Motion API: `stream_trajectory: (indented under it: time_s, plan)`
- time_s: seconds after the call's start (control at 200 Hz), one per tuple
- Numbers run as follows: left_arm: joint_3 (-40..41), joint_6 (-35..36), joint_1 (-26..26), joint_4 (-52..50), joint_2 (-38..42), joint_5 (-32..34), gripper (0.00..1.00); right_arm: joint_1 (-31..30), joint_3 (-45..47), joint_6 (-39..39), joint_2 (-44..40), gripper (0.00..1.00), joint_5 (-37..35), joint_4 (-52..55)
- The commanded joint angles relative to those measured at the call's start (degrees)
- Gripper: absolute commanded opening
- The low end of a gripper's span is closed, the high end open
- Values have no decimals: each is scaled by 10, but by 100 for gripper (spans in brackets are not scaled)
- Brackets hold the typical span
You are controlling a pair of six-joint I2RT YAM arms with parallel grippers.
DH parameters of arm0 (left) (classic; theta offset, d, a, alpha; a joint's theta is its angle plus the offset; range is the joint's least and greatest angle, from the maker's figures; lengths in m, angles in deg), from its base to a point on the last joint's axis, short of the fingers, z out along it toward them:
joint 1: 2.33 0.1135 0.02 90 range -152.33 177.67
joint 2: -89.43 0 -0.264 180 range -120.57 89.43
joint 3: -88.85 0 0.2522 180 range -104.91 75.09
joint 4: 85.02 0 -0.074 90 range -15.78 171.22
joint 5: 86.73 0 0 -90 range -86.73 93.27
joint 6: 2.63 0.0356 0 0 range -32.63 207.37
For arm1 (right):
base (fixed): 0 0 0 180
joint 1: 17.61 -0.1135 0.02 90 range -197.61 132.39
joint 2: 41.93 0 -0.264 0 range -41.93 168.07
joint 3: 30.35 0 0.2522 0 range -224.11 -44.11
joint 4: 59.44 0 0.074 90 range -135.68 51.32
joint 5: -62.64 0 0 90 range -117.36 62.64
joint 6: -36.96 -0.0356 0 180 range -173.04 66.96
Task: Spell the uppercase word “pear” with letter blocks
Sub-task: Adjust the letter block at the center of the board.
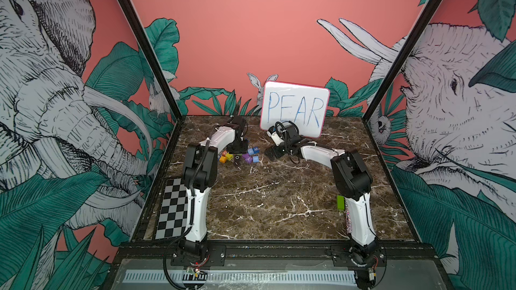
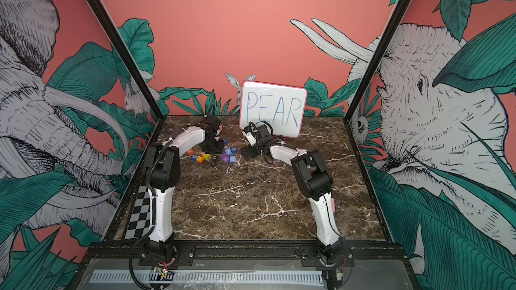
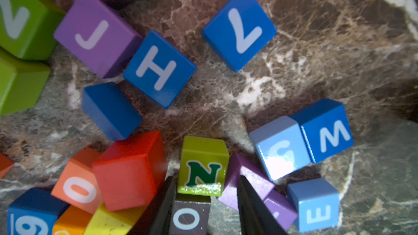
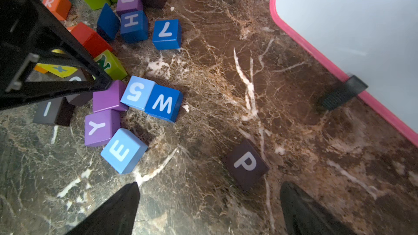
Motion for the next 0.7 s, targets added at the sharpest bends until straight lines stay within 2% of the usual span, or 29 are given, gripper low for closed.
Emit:
stream_trajectory:
  time_s: [0.0, 0.2, 0.33, 0.46, 0.575, 0.695]
  plan:
    - [2, -3, 2, -2, 42, -6, 47, 2, 0, -2, -23, 99, 2, -9]
    - [4, -32, -11, -16, 83, -31, 49, 2, 8, -55, -38, 99, -29, 15]
    - [54, -64, -24, 9, 131, -45, 50, -13, -20, -74, -33, 99, -42, 54]
    - [100, -66, -23, 23, 173, -37, 52, -27, -23, 33, -21, 90, 21, 43]
    - [124, -62, -17, 23, 204, -40, 59, -26, -30, 136, -16, 84, 82, 28]
    - [155, -63, 5, 36, 229, -62, 62, -27, -74, 217, 18, 72, 160, 54]
